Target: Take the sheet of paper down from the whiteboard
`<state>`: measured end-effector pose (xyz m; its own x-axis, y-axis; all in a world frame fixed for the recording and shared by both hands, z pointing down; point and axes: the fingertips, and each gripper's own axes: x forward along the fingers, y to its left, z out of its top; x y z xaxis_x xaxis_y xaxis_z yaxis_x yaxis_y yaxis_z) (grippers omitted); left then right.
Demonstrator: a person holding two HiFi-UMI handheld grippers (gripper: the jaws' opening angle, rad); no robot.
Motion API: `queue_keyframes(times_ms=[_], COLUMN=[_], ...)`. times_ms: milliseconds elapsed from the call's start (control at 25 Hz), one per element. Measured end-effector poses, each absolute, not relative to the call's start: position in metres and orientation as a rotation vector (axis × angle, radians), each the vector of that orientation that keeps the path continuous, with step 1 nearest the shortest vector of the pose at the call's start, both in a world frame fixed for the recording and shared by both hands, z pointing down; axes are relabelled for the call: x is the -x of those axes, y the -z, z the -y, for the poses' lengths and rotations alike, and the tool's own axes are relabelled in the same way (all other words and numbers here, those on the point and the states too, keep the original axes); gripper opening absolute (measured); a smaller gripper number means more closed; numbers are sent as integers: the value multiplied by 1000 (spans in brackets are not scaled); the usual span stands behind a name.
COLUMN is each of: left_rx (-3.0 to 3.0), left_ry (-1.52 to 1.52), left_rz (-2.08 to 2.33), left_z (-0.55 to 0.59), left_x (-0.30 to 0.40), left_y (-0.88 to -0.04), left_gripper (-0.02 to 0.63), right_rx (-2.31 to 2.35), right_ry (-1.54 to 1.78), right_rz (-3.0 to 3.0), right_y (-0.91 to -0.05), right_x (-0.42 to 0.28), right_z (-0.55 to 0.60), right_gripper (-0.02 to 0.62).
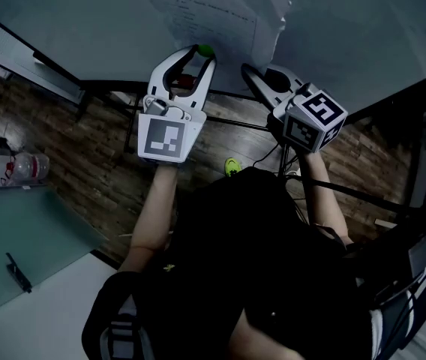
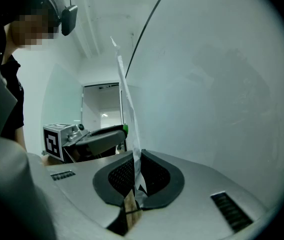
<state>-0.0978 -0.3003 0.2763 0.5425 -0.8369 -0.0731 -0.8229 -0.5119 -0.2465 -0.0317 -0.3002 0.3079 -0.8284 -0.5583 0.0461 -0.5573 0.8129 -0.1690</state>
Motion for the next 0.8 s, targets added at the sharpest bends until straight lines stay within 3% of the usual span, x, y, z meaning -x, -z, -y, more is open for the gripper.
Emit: queue_keyframes(times_ms=[800], left_rx=[2526], left_ry=[40], left_rz=[-1323], left_z=[172], left_x=[96], left_y=[-285], left_gripper=[138], right_rx=[934], right_ry=[233], right_rz=[-3016], right_y=[-331], right_x=[40], right_z=[157], right_gripper=[-3])
